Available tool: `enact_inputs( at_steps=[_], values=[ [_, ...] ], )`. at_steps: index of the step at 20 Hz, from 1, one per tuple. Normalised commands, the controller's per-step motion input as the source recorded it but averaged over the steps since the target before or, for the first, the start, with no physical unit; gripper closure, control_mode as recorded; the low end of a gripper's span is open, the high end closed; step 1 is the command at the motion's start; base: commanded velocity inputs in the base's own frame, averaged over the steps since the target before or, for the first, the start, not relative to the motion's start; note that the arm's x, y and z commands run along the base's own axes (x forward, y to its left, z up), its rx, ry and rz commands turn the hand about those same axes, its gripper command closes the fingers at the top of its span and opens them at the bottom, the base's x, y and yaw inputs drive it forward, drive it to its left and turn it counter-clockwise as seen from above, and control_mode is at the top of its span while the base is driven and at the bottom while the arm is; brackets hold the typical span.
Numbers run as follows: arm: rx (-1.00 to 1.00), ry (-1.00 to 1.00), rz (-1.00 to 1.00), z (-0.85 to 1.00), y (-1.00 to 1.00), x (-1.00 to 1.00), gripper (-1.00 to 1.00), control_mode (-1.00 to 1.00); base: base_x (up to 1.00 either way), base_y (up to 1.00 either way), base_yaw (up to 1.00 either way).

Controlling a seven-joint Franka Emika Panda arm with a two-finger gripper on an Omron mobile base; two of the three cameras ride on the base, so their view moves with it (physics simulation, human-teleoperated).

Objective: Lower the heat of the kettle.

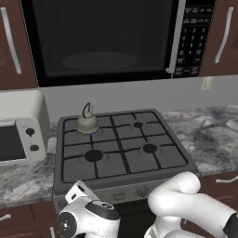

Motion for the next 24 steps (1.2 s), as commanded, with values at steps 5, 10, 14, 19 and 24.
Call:
enact_inputs(
  at_steps=[5,10,14,19,24],
  values=[
    [-0.09,-0.09,0.20,-0.41,0.00,0.00,-1.00,-1.00,0.00,0.00,0.00],
    [0.00,-0.16,0.05,-0.33,0.00,0.01,-1.00,-1.00,0.00,0.00,0.00],
    [0.00,-0.15,0.01,-0.27,0.01,0.18,-1.00,-1.00,0.00,0.00,0.00],
    [0.01,-0.14,0.00,-0.26,0.03,0.22,-1.00,-1.00,0.00,0.00,0.00],
    [0.00,-0.10,0.00,-0.15,0.20,0.10,-1.00,-1.00,0.00,0.00,0.00]
  ],
)
